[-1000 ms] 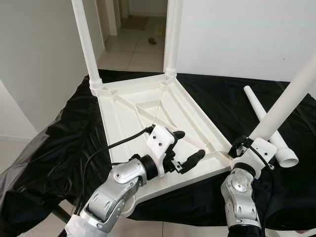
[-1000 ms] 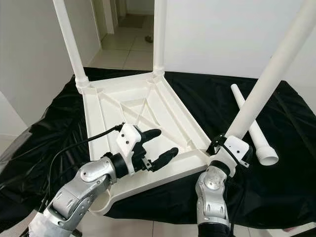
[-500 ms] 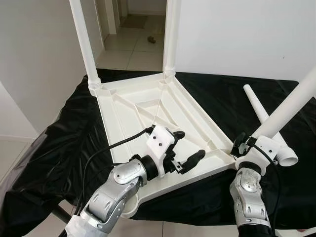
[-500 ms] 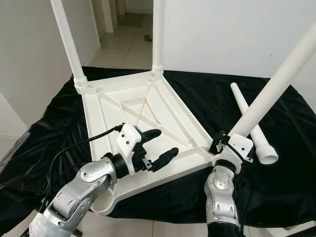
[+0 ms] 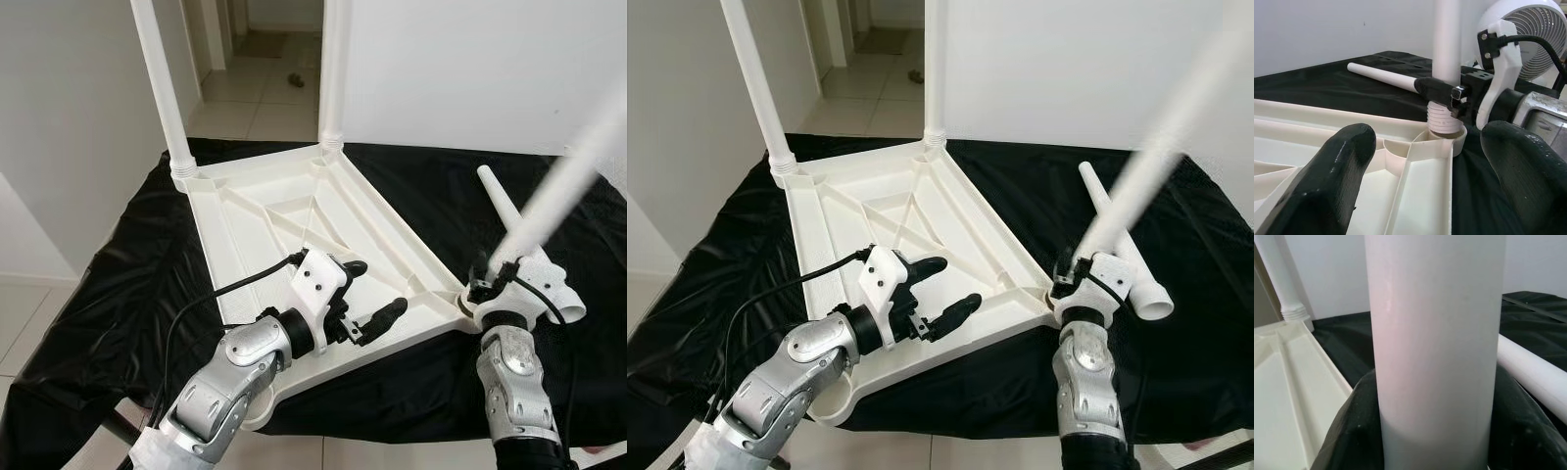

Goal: Building children table

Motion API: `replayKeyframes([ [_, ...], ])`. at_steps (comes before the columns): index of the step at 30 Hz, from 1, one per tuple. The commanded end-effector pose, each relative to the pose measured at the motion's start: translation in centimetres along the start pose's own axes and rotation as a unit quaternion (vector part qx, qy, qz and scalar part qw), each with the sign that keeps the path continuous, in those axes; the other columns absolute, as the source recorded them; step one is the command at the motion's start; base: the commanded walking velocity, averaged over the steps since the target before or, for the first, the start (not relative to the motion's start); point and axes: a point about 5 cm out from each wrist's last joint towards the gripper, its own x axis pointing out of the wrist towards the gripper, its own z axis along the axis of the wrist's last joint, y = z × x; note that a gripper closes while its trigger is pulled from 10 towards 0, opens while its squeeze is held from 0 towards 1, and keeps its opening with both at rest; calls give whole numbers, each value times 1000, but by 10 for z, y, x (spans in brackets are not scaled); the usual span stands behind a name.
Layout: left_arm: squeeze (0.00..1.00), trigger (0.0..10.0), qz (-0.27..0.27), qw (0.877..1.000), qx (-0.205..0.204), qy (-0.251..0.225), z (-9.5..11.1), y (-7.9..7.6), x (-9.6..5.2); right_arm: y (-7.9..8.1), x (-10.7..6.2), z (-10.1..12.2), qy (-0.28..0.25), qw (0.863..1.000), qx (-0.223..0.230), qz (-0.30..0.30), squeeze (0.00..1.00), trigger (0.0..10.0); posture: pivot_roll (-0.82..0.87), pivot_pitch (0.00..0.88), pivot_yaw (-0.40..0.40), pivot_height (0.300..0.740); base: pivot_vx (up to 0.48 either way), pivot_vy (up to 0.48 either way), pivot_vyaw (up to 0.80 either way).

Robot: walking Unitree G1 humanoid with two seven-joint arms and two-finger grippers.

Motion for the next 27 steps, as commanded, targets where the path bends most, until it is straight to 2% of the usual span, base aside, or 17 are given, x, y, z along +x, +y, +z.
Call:
replayKeyframes([
  [1,0,10000,-29,1000,0,2,0,-5,0,1,4,3,-3,1000,2,23,0,0,-1,37,33,740,0,0,0],
  [2,0,10000,-28,1000,-1,2,0,-5,1,0,6,7,-8,999,-7,45,0,0,-2,38,34,740,0,0,0],
  [7,0,10000,-26,1000,-1,1,1,-4,1,-3,9,12,-15,997,-28,72,0,0,-2,45,28,740,0,0,0],
  [13,0,10000,-24,1000,1,-2,3,-3,2,4,8,10,-7,995,-10,102,0,0,2,47,26,740,0,0,0],
  [14,0,10000,-25,1000,2,-6,5,-2,5,8,8,10,-2,993,-5,121,0,10000,5,48,25,740,0,0,0],
  [18,0,10000,-30,999,5,-14,11,0,10,13,8,11,2,988,-4,154,0,10000,5,48,25,740,0,0,0],
  [20,0,10000,-38,999,4,-17,15,2,17,17,10,16,-1,981,-9,196,0,10000,2,48,22,740,0,0,0],
  [24,0,10000,-47,999,-4,-18,18,2,22,19,11,21,-4,973,-12,229,0,10000,1,47,21,740,0,0,0],
  [25,847,10000,-52,998,-9,-19,20,3,25,19,12,23,-6,971,-17,239,0,10000,-2,47,18,740,0,0,0],
  [26,1000,10000,-54,998,-12,-21,22,3,27,19,13,24,-7,970,-20,243,0,10000,-3,46,16,740,0,0,0],
  [27,1000,10000,-54,998,-12,-21,22,3,27,19,13,24,-7,970,-20,243,0,10000,-3,46,16,740,0,0,0],
])
